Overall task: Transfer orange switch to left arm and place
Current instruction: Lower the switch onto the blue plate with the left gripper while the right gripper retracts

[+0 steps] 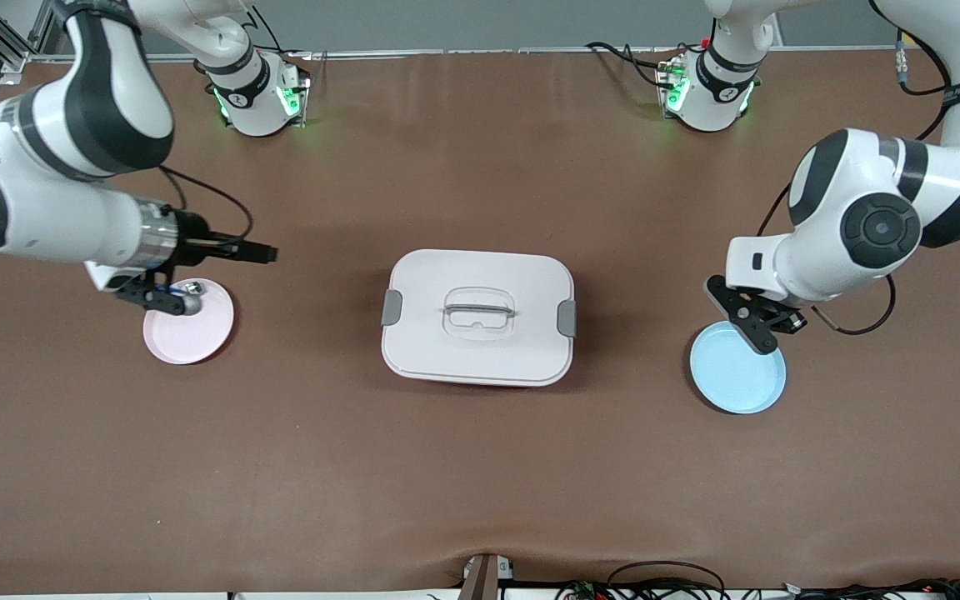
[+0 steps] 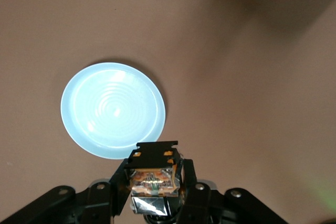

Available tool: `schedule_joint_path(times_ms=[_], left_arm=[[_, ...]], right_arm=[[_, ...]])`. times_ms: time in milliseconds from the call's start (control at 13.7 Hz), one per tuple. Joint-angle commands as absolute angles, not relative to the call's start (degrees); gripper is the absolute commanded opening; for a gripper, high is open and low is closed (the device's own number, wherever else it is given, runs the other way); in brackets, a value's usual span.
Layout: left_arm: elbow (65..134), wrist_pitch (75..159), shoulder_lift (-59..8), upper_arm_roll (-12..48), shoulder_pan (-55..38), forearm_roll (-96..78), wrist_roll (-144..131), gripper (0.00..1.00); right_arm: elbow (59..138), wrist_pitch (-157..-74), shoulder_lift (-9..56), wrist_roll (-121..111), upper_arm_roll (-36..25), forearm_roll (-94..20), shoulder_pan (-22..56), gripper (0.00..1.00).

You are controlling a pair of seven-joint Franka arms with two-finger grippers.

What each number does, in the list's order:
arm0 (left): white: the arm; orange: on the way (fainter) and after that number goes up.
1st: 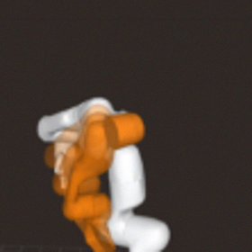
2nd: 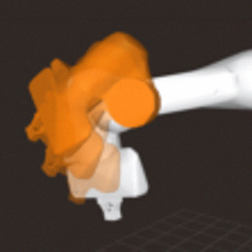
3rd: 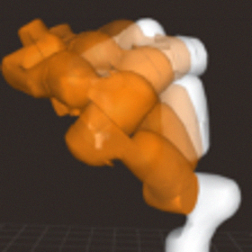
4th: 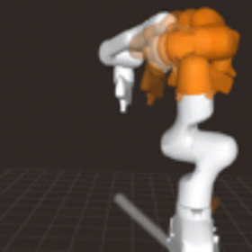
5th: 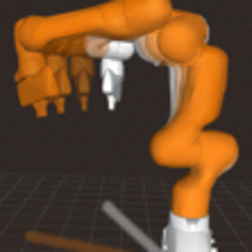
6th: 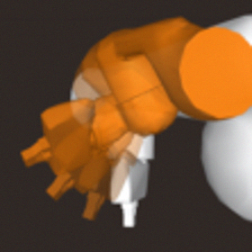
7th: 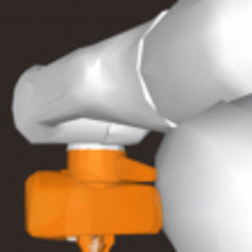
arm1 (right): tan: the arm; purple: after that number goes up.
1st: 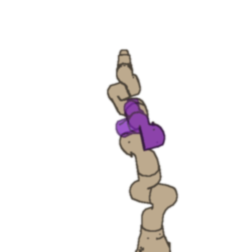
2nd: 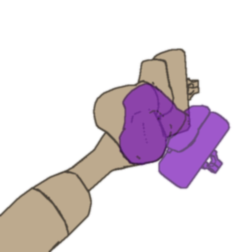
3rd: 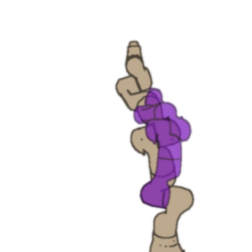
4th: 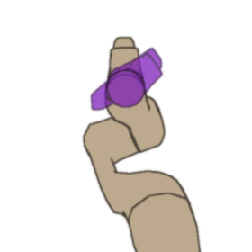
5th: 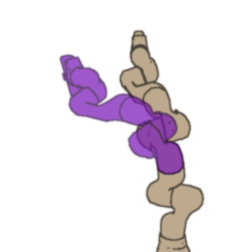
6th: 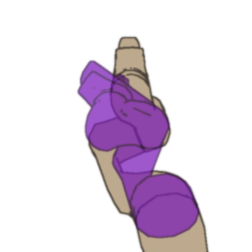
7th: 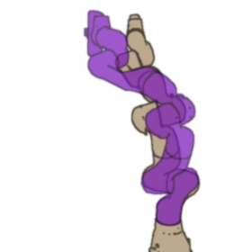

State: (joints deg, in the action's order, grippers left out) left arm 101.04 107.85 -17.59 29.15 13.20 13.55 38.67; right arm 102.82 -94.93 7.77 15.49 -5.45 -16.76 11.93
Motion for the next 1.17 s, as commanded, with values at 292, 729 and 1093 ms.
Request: schedule_joint_path(times_ms=[292, 729, 1093], left_arm=[[106.87, 120.12, -20.29, 29.62, 16.95, 18.1, 59.02, 0.0], [110.65, 127.7, -23.54, 29.62, 22.58, 23.71, 70.4, 0.0], [113.19, 134.89, -26.37, 29.62, 22.85, 26.45, 73.3, 0.0]], right_arm=[[104.24, -97.29, 3.0, 4.15, -4.48, -6.08, 7.91, 1.0], [102.49, -97.56, -0.17, 2.46, -4.48, -2.46, 6.86, 1.0], [96.52, -94.05, -0.18, 0.09, -4.48, -0.53, 5.89, 1.0]])
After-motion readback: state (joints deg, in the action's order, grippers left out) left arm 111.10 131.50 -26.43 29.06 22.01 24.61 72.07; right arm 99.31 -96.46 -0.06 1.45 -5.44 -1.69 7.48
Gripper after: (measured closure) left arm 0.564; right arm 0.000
